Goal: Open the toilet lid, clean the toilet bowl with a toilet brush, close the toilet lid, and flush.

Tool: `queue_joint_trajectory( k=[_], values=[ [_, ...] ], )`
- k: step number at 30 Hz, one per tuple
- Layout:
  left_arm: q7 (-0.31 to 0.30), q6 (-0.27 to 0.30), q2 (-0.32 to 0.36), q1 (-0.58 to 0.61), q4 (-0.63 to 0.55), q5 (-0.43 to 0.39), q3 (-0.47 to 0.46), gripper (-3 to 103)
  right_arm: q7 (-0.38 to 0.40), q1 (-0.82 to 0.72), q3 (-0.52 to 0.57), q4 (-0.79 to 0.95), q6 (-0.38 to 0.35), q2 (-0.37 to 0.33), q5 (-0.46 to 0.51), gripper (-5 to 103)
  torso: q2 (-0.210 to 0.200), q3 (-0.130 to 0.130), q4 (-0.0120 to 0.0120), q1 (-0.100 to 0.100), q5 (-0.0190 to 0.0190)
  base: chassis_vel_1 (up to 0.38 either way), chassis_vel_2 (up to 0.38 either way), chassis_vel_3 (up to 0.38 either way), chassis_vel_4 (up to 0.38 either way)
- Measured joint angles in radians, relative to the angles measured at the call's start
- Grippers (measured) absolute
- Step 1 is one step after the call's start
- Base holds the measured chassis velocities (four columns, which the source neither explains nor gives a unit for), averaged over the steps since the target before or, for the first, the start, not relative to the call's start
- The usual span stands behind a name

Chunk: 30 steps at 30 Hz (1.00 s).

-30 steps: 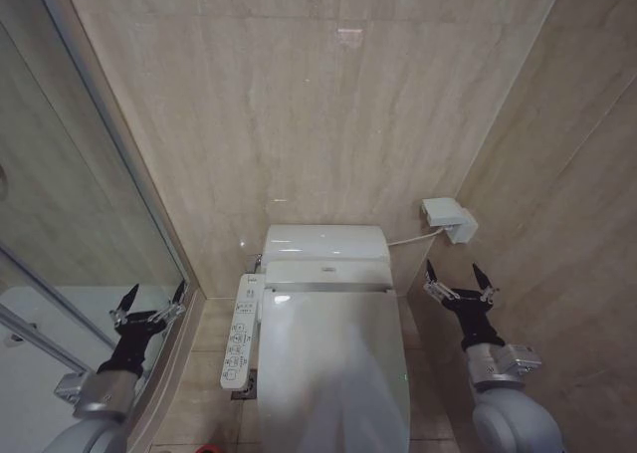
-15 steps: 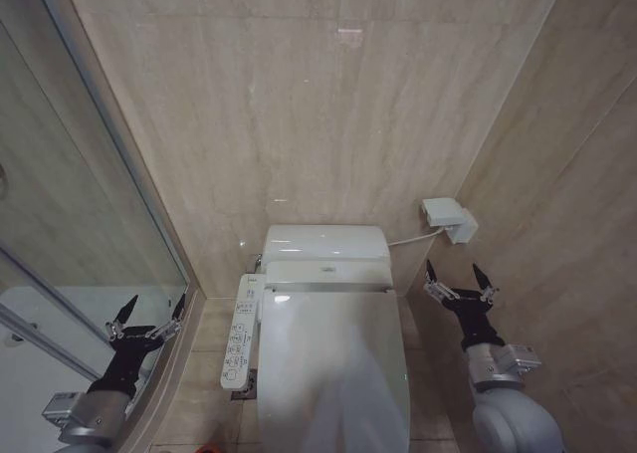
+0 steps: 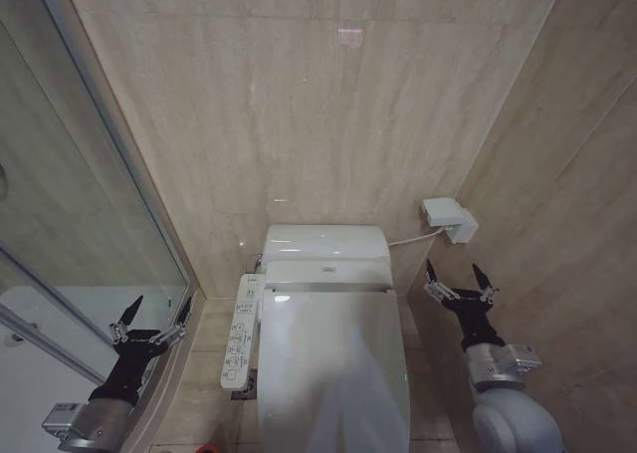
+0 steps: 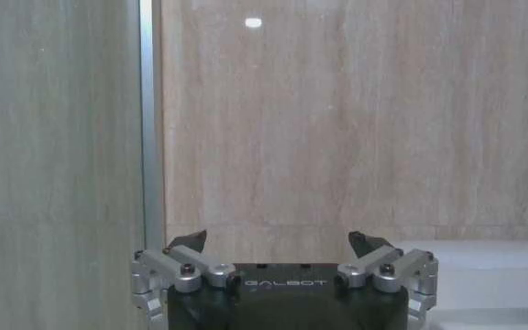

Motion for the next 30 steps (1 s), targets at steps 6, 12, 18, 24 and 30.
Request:
queue_joint_trajectory(
  k=[6, 12, 18, 24, 30],
  values=[
    [0.001, -0.001, -0.002, -0.003, 0.004, 0.001, -0.001, 100, 0.000, 0.000, 0.000, 0.000, 0.000, 0.000, 0.000, 100, 0.000, 0.000, 0.0000, 0.000, 0.0000, 0.000, 0.000, 0.000, 0.000],
    [0.002, 0.000, -0.005, -0.009, 0.008, 0.011, 0.003, 100, 0.000, 0.000, 0.000, 0.000, 0.000, 0.000, 0.000, 100, 0.000, 0.000, 0.0000, 0.000, 0.0000, 0.000, 0.000, 0.000, 0.000],
    [0.002, 0.001, -0.005, -0.009, 0.009, 0.012, 0.003, 100, 0.000, 0.000, 0.000, 0.000, 0.000, 0.000, 0.000, 100, 0.000, 0.000, 0.0000, 0.000, -0.0001, 0.000, 0.000, 0.000, 0.000],
    [0.002, 0.001, -0.005, -0.010, 0.009, 0.012, 0.004, 100, 0.000, 0.000, 0.000, 0.000, 0.000, 0.000, 0.000, 100, 0.000, 0.000, 0.0000, 0.000, -0.0001, 0.000, 0.000, 0.000, 0.000],
    [0.002, 0.002, -0.005, -0.010, 0.010, 0.012, 0.004, 100, 0.000, 0.000, 0.000, 0.000, 0.000, 0.000, 0.000, 100, 0.000, 0.000, 0.0000, 0.000, -0.0001, 0.000, 0.000, 0.000, 0.000]
  ],
)
